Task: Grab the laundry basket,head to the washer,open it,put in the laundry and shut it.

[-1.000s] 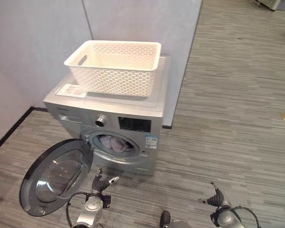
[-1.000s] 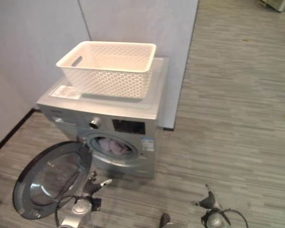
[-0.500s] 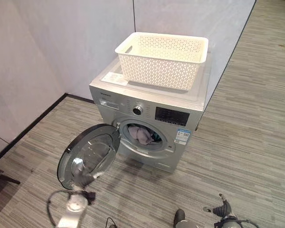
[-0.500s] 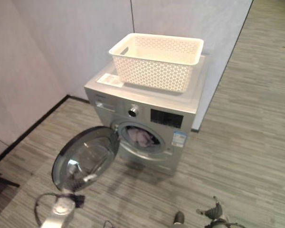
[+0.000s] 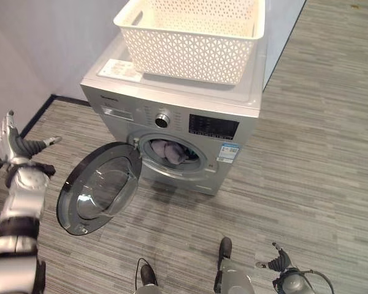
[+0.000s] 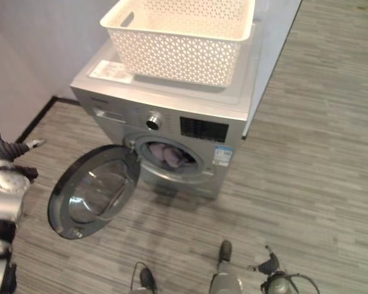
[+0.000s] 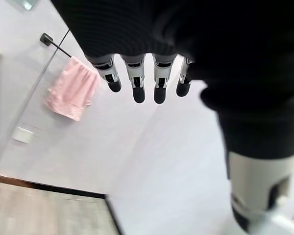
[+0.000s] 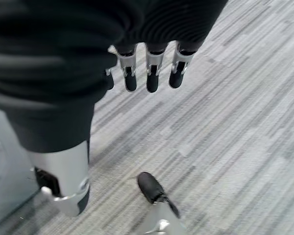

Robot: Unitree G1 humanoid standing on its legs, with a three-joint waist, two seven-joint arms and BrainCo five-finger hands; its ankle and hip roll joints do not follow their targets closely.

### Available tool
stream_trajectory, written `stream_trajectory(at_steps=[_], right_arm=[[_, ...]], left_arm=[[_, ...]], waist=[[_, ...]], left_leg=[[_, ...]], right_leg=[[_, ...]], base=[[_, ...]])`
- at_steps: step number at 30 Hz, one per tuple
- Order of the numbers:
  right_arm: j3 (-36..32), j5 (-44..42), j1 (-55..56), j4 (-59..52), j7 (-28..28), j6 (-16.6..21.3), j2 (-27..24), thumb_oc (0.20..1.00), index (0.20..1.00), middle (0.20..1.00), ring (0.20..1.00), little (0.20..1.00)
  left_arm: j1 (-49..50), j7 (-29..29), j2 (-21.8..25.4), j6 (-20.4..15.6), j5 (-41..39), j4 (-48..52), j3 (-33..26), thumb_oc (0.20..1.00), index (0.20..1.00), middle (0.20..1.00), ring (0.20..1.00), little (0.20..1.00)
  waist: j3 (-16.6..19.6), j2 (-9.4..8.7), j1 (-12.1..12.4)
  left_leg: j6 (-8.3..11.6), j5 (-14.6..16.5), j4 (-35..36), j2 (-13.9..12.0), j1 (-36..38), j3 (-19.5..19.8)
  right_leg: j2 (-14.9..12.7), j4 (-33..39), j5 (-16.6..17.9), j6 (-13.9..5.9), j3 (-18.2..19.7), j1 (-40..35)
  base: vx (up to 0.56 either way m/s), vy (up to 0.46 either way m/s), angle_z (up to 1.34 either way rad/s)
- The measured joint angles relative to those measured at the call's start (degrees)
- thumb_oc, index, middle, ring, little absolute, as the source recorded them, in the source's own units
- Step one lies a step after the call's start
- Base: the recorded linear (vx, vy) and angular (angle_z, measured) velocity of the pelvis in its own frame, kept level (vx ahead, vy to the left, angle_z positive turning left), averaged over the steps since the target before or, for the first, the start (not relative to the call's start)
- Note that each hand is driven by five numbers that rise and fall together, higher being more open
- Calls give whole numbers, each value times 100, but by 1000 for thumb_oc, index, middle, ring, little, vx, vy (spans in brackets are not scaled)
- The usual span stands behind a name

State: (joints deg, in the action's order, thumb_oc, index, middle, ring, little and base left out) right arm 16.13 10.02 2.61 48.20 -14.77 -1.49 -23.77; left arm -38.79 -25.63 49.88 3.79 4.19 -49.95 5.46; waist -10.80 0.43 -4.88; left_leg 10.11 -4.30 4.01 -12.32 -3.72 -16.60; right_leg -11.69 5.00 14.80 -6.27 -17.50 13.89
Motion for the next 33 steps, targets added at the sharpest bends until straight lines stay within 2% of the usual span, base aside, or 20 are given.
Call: stream_trajectory(at_steps=[1,2,3,5,6,8,12,15,16,20,23,29,31,33], right_arm=[[290,-11,-67,-20,4,2,-128,1000,1000,1000,1000,1000],[496,-11,-177,-77,7,26,-217,1000,1000,1000,1000,1000],[460,-25,-287,-186,-16,62,-208,1000,1000,1000,1000,1000],[509,-28,-342,-193,-13,92,-210,1000,1000,1000,1000,1000],[558,-54,-378,-170,-13,109,-209,1000,1000,1000,1000,1000],[683,-149,-392,-260,-13,150,-220,1000,1000,1000,1000,1000],[810,-275,-406,-755,-10,199,-246,1000,1000,1000,1000,1000],[815,-295,-393,-1052,-8,257,-315,1000,1000,1000,1000,1000],[814,-296,-397,-1276,-7,303,-375,1000,1000,1000,1000,1000],[812,-295,-389,-1675,3,319,-507,1000,1000,1000,1000,1000],[781,-296,-376,-1910,13,401,-602,1000,1000,1000,1000,1000],[713,-303,-300,-1910,67,407,-760,1000,1000,1000,1000,1000],[701,-310,-279,-1940,111,404,-760,1000,1000,1000,1000,1000],[685,-341,-235,-2018,111,403,-776,1000,1000,1000,1000,1000]], left_arm=[[-1103,123,116,-105,-52,-1400,1120,1000,1000,1000,1000,1000],[-1848,248,208,59,-220,-2247,1432,1000,1000,1000,1000,1000],[-2447,294,490,108,-393,-2410,1592,1000,1000,1000,1000,1000],[-3217,410,614,36,-428,-2756,1988,1000,1000,1000,1000,1000],[-3367,436,690,29,-435,-2817,1940,1000,1000,1000,1000,1000],[-3453,468,719,23,-513,-3054,1922,1000,1000,1000,1000,1000],[-3451,630,850,47,-1116,-3510,1258,1000,1000,1000,1000,1000],[-3236,681,880,41,-1597,-3621,836,1000,1000,1000,1000,1000],[-3007,723,969,69,-1922,-3721,478,1000,1000,1000,1000,1000],[-2867,839,1155,150,-2391,-3705,63,1000,1000,1000,1000,1000],[-2635,855,1551,167,-2443,-3668,-29,1000,1000,1000,1000,1000],[-2161,1104,1710,110,-2390,-3482,-156,1000,1000,1000,1000,1000],[-1751,1189,1704,48,-2400,-3322,-435,1000,1000,1000,1000,1000],[-1457,1222,1481,45,-2400,-3095,-426,1000,1000,1000,1000,1000]], waist=[[-81,-8,50],[-169,-101,-45],[-438,-221,-112],[-690,-323,-103],[-925,-403,-167],[-1052,-443,-241],[-1357,-669,-324],[-1363,-681,-338],[-1364,-685,-357],[-1352,-724,-351],[-1318,-852,-387],[-1284,-866,-408],[-1239,-873,-410],[-1146,-850,-375]], left_leg=[[-1,1,-75,-7,-163,89],[-10,10,-141,-26,-344,124],[44,-33,-207,-76,-541,147],[49,-34,-376,-133,-841,206],[82,-55,-388,-179,-862,175],[91,-57,-394,-230,-942,208],[130,-52,-533,-381,-1296,205],[162,-27,-587,-425,-1474,234],[181,-11,-595,-452,-1482,214],[204,56,-781,-507,-1683,295],[243,126,-1009,-623,-1970,356],[275,185,-1217,-717,-2237,425],[276,185,-1228,-730,-2261,412],[276,185,-1225,-724,-2262,406]], right_leg=[[-12,1,-54,-19,-23,54],[-10,1,-51,-11,-16,215],[2,-1,5,48,-18,382],[67,-1,60,100,-40,562],[133,-2,106,165,-20,614],[145,-2,90,196,-49,660],[293,-4,179,312,-28,993],[352,-4,185,325,-25,1131],[362,-4,183,328,-12,1149],[403,-4,180,335,-9,1235],[486,-4,204,365,12,1427],[542,-3,169,351,5,1574],[562,-4,190,385,19,1612],[555,-3,208,408,21,1617]], base=[[-47,-22,11],[-64,-37,9],[-64,-37,4],[-50,-46,0],[-48,-53,-7],[-45,-28,-5],[-8,-5,-7],[7,4,-1],[20,8,-5],[6,3,-1],[17,-8,-5],[29,-8,-2],[21,-8,-4],[0,0,0]])
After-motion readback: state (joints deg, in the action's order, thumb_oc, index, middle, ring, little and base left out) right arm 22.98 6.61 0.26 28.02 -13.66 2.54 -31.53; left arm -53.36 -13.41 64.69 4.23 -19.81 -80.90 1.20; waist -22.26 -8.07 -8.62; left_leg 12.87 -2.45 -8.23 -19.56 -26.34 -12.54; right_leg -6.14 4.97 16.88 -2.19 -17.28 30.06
